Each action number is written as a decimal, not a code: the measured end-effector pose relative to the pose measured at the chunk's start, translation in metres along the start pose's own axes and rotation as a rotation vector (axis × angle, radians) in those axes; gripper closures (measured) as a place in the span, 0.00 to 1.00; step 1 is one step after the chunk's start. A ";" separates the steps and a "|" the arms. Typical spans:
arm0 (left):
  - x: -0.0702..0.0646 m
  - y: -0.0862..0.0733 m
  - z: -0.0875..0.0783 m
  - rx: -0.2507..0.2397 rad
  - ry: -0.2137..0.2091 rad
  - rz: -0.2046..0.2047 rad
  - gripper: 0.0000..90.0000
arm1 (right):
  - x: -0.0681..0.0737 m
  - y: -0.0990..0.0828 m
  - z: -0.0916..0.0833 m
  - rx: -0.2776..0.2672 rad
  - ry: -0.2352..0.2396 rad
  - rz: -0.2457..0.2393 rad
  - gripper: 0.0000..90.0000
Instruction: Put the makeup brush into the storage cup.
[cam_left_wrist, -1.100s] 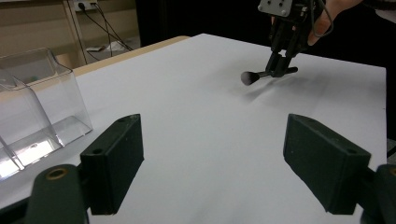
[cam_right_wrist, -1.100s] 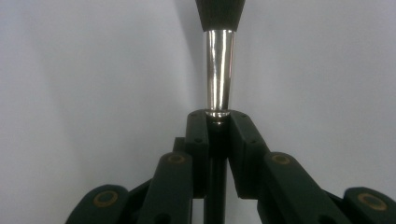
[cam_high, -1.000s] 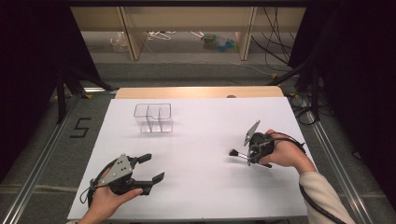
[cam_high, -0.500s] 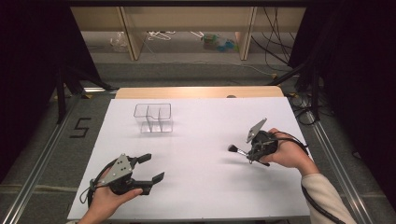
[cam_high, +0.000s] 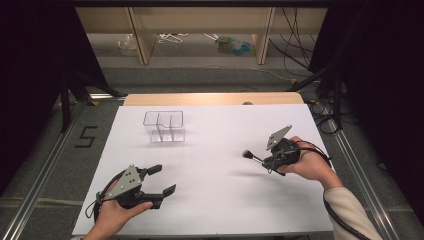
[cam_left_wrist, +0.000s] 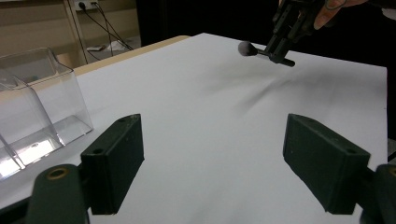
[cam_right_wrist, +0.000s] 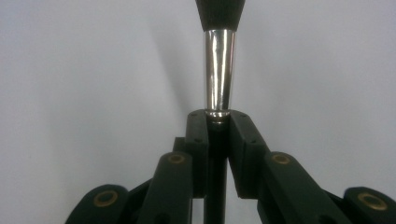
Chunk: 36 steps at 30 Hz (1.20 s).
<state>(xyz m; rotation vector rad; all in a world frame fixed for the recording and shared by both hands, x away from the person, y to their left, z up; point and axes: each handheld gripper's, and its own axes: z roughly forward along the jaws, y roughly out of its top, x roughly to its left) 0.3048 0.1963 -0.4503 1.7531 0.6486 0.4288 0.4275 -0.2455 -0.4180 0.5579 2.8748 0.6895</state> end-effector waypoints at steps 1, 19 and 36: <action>0.000 0.000 0.000 0.000 0.000 0.000 0.23 | 0.000 0.000 0.000 -0.003 0.007 0.005 0.88; 0.000 0.000 0.000 0.001 0.000 0.001 0.23 | 0.004 -0.010 -0.005 -0.141 -0.017 0.029 0.88; 0.000 0.000 0.000 0.001 -0.001 0.003 0.23 | 0.007 -0.011 -0.008 -0.239 -0.028 0.042 0.88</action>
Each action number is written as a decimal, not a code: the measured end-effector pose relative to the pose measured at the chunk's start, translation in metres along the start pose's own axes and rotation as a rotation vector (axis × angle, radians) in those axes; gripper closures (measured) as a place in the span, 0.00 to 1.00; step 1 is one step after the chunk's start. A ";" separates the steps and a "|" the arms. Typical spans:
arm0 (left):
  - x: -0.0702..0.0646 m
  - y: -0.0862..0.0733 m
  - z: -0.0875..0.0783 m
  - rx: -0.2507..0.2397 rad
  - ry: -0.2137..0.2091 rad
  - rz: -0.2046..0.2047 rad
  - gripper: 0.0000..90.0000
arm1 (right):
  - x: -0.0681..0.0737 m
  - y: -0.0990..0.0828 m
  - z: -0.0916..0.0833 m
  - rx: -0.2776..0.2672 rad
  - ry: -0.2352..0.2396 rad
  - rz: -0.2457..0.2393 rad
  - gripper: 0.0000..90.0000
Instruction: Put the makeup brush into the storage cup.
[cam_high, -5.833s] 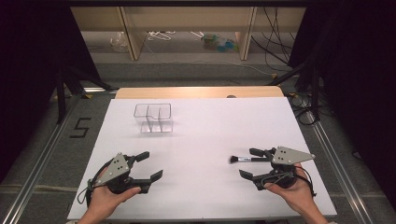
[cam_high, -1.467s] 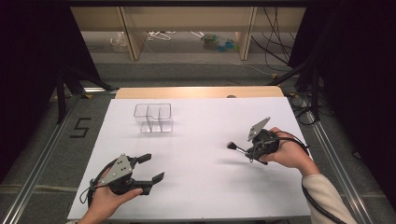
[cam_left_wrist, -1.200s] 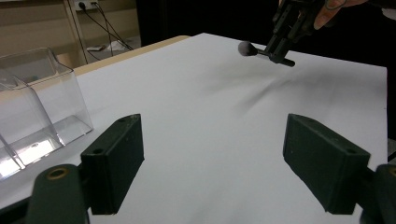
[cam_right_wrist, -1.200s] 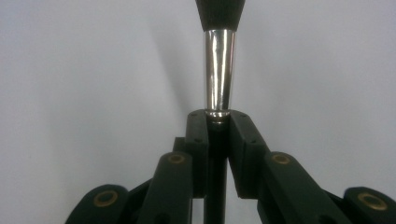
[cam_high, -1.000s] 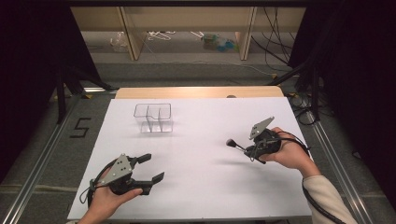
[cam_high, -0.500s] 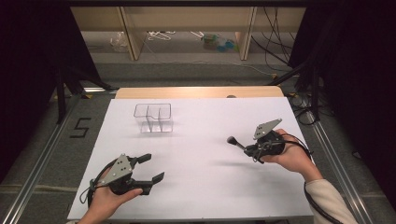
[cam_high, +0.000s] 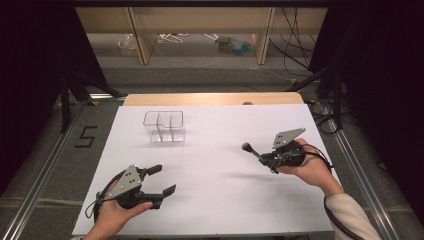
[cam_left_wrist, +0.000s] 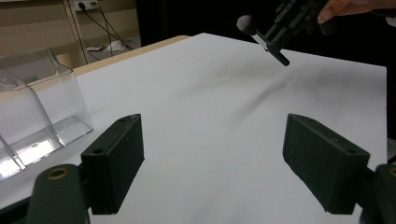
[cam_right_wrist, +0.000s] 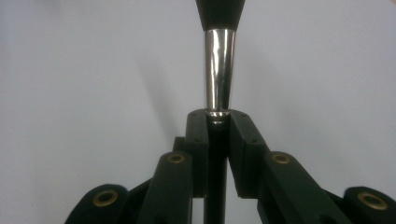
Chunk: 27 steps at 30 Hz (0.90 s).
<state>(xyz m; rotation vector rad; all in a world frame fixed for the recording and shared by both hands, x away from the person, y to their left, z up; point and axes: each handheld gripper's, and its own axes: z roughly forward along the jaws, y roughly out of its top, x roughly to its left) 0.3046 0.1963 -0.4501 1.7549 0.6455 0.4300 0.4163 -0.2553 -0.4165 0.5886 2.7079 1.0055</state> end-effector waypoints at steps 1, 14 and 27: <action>0.000 0.000 0.000 0.000 0.000 0.000 0.23 | 0.000 0.000 0.000 0.000 0.000 0.000 0.88; -0.001 0.000 0.000 0.000 -0.001 -0.008 0.23 | 0.003 -0.002 0.000 -0.083 0.013 0.015 0.88; -0.001 0.000 0.000 -0.001 -0.001 -0.008 0.23 | 0.005 -0.005 -0.003 -0.176 0.013 0.056 0.88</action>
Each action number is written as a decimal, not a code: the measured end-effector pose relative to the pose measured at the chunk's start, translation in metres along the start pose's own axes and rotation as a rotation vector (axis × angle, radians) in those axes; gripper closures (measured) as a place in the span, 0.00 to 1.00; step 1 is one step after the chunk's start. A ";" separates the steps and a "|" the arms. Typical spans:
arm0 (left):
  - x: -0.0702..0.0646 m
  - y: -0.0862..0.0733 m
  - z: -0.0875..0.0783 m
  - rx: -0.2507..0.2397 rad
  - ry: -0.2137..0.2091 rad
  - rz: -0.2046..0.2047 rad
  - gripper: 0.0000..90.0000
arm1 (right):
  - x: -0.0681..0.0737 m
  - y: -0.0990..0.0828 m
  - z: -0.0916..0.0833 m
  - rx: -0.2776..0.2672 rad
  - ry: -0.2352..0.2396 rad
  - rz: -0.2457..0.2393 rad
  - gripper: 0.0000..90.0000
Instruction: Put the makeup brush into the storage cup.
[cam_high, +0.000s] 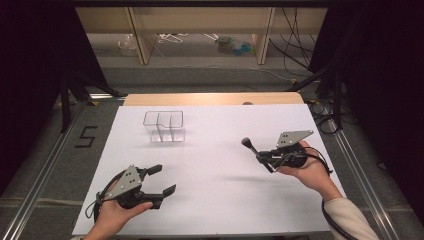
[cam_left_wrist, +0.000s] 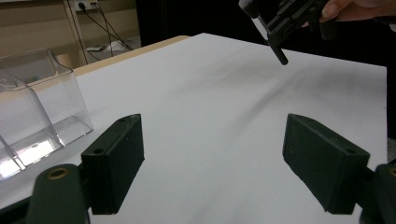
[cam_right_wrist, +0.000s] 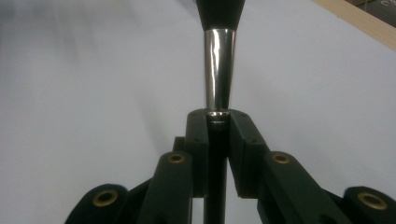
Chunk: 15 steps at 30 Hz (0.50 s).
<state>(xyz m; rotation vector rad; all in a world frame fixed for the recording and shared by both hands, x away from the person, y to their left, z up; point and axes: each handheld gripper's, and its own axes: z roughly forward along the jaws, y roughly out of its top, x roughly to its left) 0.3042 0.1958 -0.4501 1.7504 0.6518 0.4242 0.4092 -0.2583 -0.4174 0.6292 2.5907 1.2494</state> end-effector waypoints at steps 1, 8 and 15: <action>0.000 0.000 0.000 0.000 0.000 0.000 0.23 | 0.000 -0.001 0.000 -0.009 0.002 0.009 0.88; 0.000 0.000 0.000 -0.003 -0.001 -0.001 0.23 | 0.001 -0.004 -0.001 -0.060 0.001 0.015 0.88; 0.000 0.000 0.000 -0.005 -0.003 -0.001 0.23 | 0.003 -0.005 -0.004 -0.111 0.019 0.033 0.88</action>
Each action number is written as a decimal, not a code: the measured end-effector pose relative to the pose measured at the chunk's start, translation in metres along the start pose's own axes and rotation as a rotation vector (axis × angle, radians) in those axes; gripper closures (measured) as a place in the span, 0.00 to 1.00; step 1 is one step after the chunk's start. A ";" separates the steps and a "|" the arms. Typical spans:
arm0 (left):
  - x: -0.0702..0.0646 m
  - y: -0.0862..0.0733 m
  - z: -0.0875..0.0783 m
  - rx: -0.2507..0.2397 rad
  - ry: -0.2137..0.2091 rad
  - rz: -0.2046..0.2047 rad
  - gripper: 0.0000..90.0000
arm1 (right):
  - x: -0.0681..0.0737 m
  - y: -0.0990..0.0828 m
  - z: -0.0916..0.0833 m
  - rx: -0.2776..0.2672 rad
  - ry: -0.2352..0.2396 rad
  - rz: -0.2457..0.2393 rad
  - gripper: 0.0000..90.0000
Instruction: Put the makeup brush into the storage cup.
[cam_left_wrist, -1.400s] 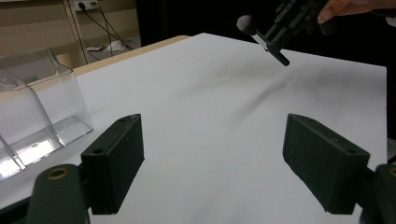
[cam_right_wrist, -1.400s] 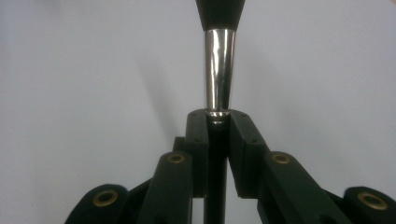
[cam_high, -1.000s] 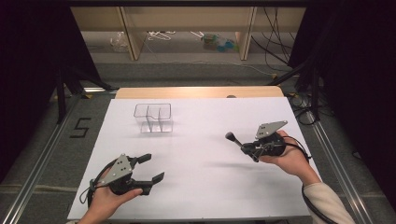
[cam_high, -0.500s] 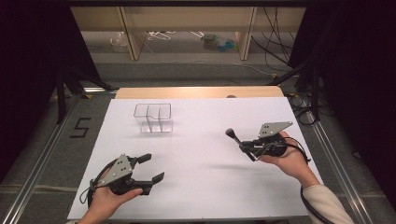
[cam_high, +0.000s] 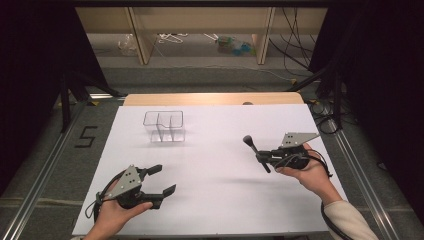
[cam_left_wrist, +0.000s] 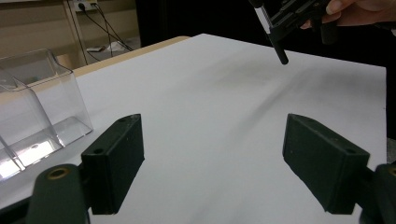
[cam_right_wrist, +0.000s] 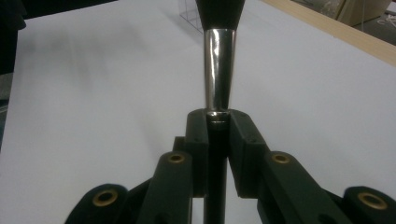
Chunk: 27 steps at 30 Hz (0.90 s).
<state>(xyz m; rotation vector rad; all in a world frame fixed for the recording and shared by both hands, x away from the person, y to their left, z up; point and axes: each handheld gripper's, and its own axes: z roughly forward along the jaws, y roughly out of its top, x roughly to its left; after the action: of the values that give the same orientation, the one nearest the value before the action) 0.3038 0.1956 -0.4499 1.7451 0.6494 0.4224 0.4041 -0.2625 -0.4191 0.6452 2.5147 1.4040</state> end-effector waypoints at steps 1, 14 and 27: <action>0.000 0.000 0.000 0.000 0.000 0.000 0.23 | 0.000 0.000 0.000 0.004 0.007 0.005 0.88; 0.001 0.000 0.000 -0.007 -0.002 0.001 0.23 | 0.008 0.002 0.002 -0.073 0.007 -0.004 0.88; 0.001 0.000 0.000 -0.003 0.003 0.005 0.23 | 0.017 0.003 0.009 -0.105 0.026 -0.011 0.88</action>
<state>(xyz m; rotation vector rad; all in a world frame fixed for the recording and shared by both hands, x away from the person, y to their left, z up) 0.3043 0.1962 -0.4493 1.7440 0.6465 0.4293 0.3936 -0.2467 -0.4206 0.5964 2.4410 1.5377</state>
